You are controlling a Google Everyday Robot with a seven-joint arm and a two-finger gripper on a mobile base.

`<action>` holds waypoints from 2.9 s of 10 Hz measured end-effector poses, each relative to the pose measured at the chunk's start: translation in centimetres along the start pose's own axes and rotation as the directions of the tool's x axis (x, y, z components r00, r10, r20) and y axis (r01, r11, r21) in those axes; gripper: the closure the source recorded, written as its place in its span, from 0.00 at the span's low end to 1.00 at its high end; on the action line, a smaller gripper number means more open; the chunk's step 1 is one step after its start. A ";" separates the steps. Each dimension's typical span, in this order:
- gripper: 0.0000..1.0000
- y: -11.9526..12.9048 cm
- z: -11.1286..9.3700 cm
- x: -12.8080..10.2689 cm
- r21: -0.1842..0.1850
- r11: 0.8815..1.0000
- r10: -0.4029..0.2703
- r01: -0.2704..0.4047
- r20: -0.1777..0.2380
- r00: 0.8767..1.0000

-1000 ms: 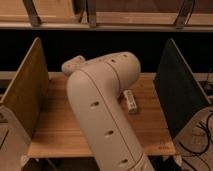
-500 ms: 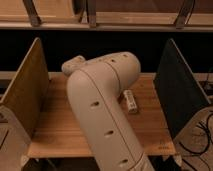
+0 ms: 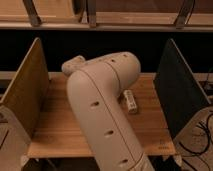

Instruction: Drag the pepper across the table

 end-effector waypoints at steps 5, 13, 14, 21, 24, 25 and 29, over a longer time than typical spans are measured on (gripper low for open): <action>0.20 0.0 0.0 0.0 0.000 1.000 0.000 0.000 -0.001 1.000; 0.20 -2.0 -6.2 6.0 0.141 0.962 0.213 -0.235 0.155 0.965; 0.20 -1.4 -6.3 8.3 0.135 0.944 0.279 -0.300 0.157 0.947; 0.20 3.1 -0.9 13.0 -0.109 0.730 0.684 -0.675 0.108 0.722; 0.20 2.3 -0.5 12.3 -0.129 0.704 0.710 -0.699 0.121 0.693; 0.20 1.6 -0.1 11.9 -0.157 0.675 0.738 -0.721 0.138 0.661; 0.20 -0.8 0.5 11.6 -0.194 0.608 0.793 -0.770 0.189 0.579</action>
